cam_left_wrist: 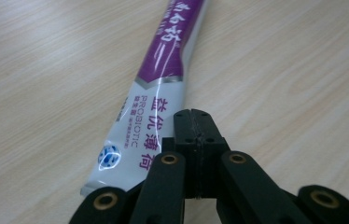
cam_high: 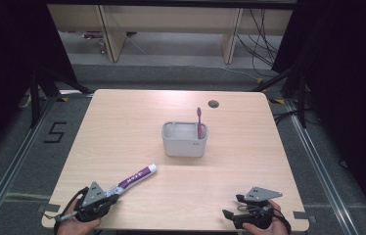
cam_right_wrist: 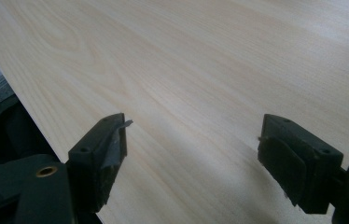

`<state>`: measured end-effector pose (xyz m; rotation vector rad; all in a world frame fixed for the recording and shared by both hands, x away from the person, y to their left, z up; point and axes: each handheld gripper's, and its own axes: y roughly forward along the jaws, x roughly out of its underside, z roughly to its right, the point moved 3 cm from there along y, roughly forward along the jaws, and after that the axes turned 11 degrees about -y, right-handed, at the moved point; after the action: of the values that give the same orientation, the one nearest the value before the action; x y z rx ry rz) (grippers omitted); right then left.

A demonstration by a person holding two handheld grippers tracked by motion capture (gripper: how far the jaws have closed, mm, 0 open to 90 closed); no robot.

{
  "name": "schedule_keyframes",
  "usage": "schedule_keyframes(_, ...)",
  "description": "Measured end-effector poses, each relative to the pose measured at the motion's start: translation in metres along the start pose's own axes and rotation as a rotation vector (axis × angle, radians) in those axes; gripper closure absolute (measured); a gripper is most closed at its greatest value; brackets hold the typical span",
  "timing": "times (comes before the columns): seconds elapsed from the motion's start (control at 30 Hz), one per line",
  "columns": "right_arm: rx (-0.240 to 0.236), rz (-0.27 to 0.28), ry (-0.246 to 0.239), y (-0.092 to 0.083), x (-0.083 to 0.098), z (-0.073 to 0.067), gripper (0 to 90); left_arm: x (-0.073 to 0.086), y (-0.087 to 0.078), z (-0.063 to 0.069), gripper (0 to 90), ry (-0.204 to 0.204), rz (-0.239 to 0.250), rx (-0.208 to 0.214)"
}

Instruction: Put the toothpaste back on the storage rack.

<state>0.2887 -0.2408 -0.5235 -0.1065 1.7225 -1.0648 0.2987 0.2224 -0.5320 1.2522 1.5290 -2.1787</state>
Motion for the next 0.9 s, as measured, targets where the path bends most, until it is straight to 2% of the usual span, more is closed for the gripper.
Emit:
schedule_keyframes(0.07,0.0,0.001,0.002,0.0,0.0,0.0,24.4,-0.002,0.002,-0.005,89.2,-0.01,0.01,-0.006)
schedule_keyframes(0.1,0.0,0.001,0.002,0.0,0.0,0.0,24.4,-0.003,0.002,-0.009,89.2,0.003,-0.011,-0.021)
schedule_keyframes(0.13,-0.004,0.0,0.0,0.0,0.0,0.0,24.4,-0.003,0.004,-0.011,89.1,-0.016,0.0,-0.012)
schedule_keyframes(0.2,-0.004,0.0,-0.001,0.0,0.0,0.0,24.4,-0.005,0.005,-0.017,89.1,-0.001,-0.022,-0.032)
schedule_keyframes(0.27,0.034,0.002,-0.008,0.0,0.0,0.0,24.4,-0.006,0.008,-0.02,89.1,-0.014,-0.003,-0.034)
schedule_keyframes(0.33,0.041,-0.008,0.003,-0.001,0.0,0.0,24.4,-0.008,0.01,-0.023,89.1,-0.019,-0.004,-0.042)
schedule_keyframes(0.37,0.041,-0.008,0.003,-0.001,0.0,0.0,24.4,-0.009,0.01,-0.025,89.1,-0.001,-0.019,-0.047)
schedule_keyframes(0.4,0.038,-0.011,0.018,0.0,0.001,-0.001,24.4,-0.011,0.013,-0.027,88.9,-0.007,-0.015,-0.053)
schedule_keyframes(0.5,0.038,-0.009,0.012,-0.001,0.001,-0.001,24.5,-0.014,0.015,-0.029,88.9,-0.012,-0.001,-0.058)
schedule_keyframes(0.53,0.034,-0.012,0.016,0.0,0.001,-0.002,24.5,-0.016,0.014,-0.031,88.9,-0.001,-0.023,-0.071)
schedule_keyframes(0.57,0.034,-0.012,0.016,0.0,0.001,-0.002,24.5,-0.016,0.014,-0.031,88.9,-0.001,-0.023,-0.071)
schedule_keyframes(0.6,0.035,-0.019,0.024,0.0,0.001,-0.002,24.4,-0.017,0.017,-0.031,88.8,-0.008,-0.009,-0.065)
schedule_keyframes(0.7,0.036,-0.02,0.018,0.0,0.001,-0.002,24.5,-0.02,0.019,-0.032,88.8,-0.007,-0.007,-0.064)
schedule_keyframes(0.77,0.035,-0.022,0.019,0.0,0.001,-0.002,24.5,-0.022,0.021,-0.034,88.7,-0.004,-0.025,-0.07)
schedule_keyframes(0.8,0.034,-0.023,0.017,0.0,0.001,-0.002,24.5,-0.024,0.022,-0.034,88.7,-0.011,-0.016,-0.084)
schedule_keyframes(0.83,0.034,-0.023,0.017,0.0,0.001,-0.002,24.5,-0.024,0.023,-0.035,88.7,-0.015,-0.007,-0.077)
schedule_keyframes(0.87,0.034,-0.019,0.007,0.0,0.001,-0.002,24.5,-0.026,0.023,-0.036,88.7,-0.009,-0.023,-0.081)
schedule_keyframes(0.9,-0.004,-0.017,-0.007,0.002,0.001,0.0,24.5,-0.027,0.025,-0.036,88.7,-0.012,-0.015,-0.08)
